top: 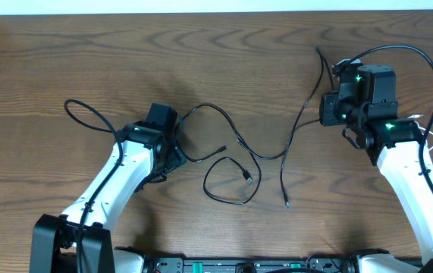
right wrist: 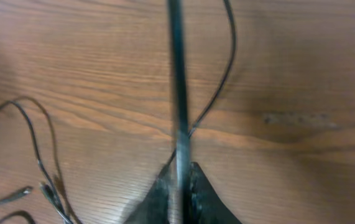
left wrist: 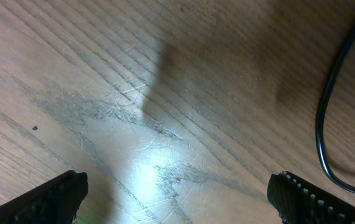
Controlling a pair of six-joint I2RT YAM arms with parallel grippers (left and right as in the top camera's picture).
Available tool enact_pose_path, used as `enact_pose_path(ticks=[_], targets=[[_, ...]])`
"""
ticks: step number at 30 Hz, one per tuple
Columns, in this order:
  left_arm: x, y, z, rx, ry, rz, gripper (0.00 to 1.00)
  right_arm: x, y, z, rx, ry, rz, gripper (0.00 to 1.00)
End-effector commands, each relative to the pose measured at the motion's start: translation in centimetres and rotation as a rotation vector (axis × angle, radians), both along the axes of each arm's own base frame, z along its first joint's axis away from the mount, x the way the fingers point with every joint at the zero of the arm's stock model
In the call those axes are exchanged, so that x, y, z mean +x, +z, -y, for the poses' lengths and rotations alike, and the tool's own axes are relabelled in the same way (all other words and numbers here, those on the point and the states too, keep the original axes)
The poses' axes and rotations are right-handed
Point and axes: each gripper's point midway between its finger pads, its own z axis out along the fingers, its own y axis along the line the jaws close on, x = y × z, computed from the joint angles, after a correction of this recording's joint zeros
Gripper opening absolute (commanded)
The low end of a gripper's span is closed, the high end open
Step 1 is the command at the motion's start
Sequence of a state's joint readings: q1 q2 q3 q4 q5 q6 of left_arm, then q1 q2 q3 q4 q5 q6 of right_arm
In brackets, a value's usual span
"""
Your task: Untangle cables
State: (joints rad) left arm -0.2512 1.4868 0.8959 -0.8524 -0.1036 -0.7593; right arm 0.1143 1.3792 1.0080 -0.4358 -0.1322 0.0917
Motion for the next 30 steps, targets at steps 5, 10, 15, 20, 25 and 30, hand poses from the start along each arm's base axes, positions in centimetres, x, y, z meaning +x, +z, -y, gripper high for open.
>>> enact_pose_path(ticks=[5, 10, 15, 20, 25, 30], targets=[[0.0, -0.1, -0.3, 0.012, 0.01, -0.007, 0.98, 0.6, -0.3, 0.6, -0.032, -0.012, 0.002, 0.96], [0.0, -0.1, -0.3, 0.012, 0.01, -0.007, 0.98, 0.5, -1.0, 0.5, -0.001, -0.04, -0.03, 0.99], [0.0, -0.1, -0.3, 0.012, 0.01, -0.007, 0.98, -1.0, -2.7, 0.1, 0.067, -0.097, -0.142, 0.99], [0.0, -0.1, -0.3, 0.012, 0.01, -0.007, 0.98, -2.6, -4.7, -0.6, 0.101, -0.139, -0.26, 0.99], [0.0, -0.1, -0.3, 0.012, 0.01, -0.007, 0.98, -4.0, -6.7, -1.5, 0.109, -0.164, -0.367, 0.99], [0.0, -0.1, -0.3, 0.012, 0.01, -0.007, 0.98, -6.1, -8.8, -2.9, 0.097, -0.17, -0.489, 0.99]])
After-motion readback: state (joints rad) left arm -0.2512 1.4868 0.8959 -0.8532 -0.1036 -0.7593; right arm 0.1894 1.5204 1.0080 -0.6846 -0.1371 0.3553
